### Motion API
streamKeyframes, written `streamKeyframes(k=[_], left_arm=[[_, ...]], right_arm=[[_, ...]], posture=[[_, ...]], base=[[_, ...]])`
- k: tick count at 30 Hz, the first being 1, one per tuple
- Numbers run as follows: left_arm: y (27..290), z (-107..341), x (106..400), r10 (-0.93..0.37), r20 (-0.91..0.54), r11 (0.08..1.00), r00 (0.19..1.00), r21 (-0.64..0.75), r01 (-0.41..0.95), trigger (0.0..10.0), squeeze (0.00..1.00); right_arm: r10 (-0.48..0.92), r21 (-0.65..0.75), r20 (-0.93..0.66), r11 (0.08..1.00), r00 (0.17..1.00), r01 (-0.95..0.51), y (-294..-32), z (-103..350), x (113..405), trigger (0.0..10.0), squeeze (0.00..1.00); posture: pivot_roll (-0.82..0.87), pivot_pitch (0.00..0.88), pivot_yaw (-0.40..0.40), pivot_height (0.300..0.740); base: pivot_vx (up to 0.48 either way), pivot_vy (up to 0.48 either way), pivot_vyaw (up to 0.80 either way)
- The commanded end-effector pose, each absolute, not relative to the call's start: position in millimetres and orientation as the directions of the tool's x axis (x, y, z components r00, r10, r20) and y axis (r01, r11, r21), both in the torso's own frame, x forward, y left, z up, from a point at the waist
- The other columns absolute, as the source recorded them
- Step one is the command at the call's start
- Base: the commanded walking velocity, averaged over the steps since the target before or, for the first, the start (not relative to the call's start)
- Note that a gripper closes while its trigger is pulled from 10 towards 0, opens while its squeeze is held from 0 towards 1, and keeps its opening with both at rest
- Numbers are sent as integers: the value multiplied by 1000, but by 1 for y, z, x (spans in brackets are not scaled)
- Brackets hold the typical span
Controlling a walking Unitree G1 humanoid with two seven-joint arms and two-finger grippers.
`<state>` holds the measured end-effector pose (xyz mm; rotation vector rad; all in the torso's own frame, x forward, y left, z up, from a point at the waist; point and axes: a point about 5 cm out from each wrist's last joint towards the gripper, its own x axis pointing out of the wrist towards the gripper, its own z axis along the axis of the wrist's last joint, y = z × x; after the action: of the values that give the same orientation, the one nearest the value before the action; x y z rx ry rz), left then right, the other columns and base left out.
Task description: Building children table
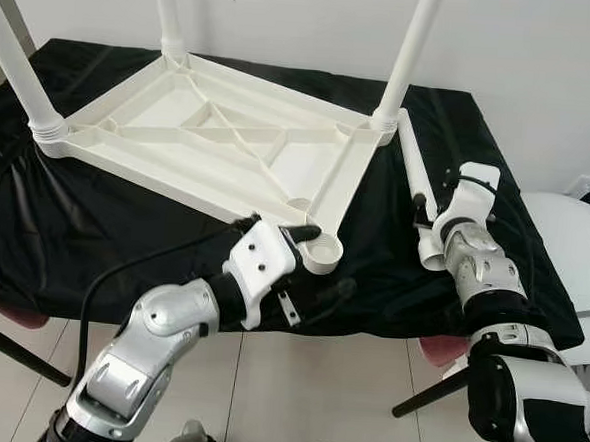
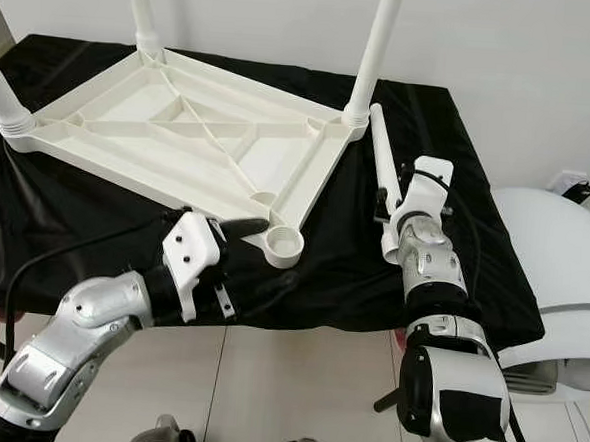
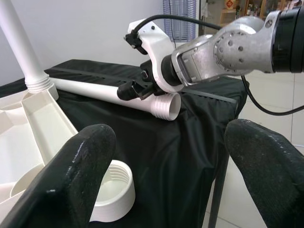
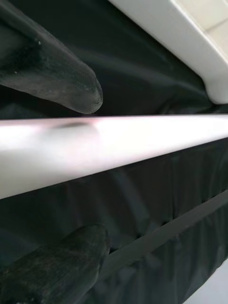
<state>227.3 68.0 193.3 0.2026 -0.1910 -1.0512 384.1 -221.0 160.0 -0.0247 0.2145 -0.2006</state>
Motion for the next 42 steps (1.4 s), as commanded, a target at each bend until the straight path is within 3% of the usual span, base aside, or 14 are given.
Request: streamKeyframes(k=[1, 11, 12, 13, 21, 26, 28, 32, 33, 35, 36, 39, 40, 42], left_arm=[[68, 195, 224, -867, 62, 492, 494, 252, 833, 10000, 0], [66, 198, 220, -860, 72, 507, 505, 226, 832, 10000, 0], [66, 199, 220, -858, 75, 511, 508, 222, 830, 10000, 0], [66, 200, 220, -856, 77, 514, 511, 222, 829, 10000, 0], [66, 204, 222, -848, 94, 529, 522, 211, 822, 10000, 0], [66, 206, 223, -845, 97, 534, 526, 215, 818, 10000, 0], [66, 206, 224, -844, 97, 536, 528, 219, 816, 10000, 0], [66, 206, 225, -842, 98, 539, 531, 220, 813, 10000, 0], [66, 207, 226, -839, 100, 544, 535, 220, 810, 10000, 0], [66, 207, 226, -839, 100, 544, 535, 220, 810, 10000, 0], [66, 208, 227, -837, 102, 546, 538, 221, 808, 10000, 0], [66, 209, 227, -835, 104, 549, 540, 222, 806, 10000, 0], [67, 209, 228, -835, 106, 550, 540, 218, 806, 10000, 0], [67, 209, 228, -835, 106, 550, 540, 218, 806, 10000, 0]], right_arm=[[-211, -61, -250, 977, 945, 203, -223, 156, 383, 10000, 0], [-160, 66, -483, 974, 861, 217, -216, 134, 378, 10000, 0], [-138, 108, -520, 968, 843, 226, -214, 132, 377, 4627, 0], [-110, 141, -556, 964, 824, 224, -212, 130, 376, 3294, 0], [-80, 174, -643, 953, 762, 247, -211, 131, 376, 0, 0], [-78, 175, -664, 951, 744, 255, -212, 134, 376, 196, 0], [-53, 217, -679, 939, 732, 269, -211, 134, 376, 10000, 0], [-61, 209, -682, 939, 729, 274, -210, 133, 376, 10000, 0], [-92, 167, -678, 947, 730, 274, -212, 131, 376, 10000, 765], [-92, 167, -678, 947, 730, 274, -212, 131, 376, 10000, 765], [-106, 150, -679, 949, 726, 279, -213, 130, 375, 10000, 1000], [-131, 116, -684, 951, 717, 285, -214, 129, 375, 10000, 1000], [-129, 115, -687, 952, 716, 283, -212, 130, 376, 10000, 729], [-129, 115, -687, 952, 716, 283, -212, 130, 376, 10000, 729]], posture=[[40, 118, -27, 740], [42, 134, -31, 740], [42, 133, -32, 740], [42, 133, -32, 740], [40, 132, -35, 740], [39, 131, -37, 740], [41, 126, -42, 740], [42, 126, -43, 740], [41, 126, -45, 740], [41, 126, -45, 740], [41, 128, -45, 740], [43, 133, -47, 740], [40, 136, -46, 740], [40, 136, -46, 740]], base=[[0, 0, 0], [0, 0, 0], [0, 0, 0], [0, 0, 0], [0, 0, 0], [0, 0, 0], [0, 0, 0], [0, 0, 0], [0, 0, 0], [0, 0, 0], [0, 0, 0], [0, 0, 0], [0, 0, 0], [0, 0, 0]])
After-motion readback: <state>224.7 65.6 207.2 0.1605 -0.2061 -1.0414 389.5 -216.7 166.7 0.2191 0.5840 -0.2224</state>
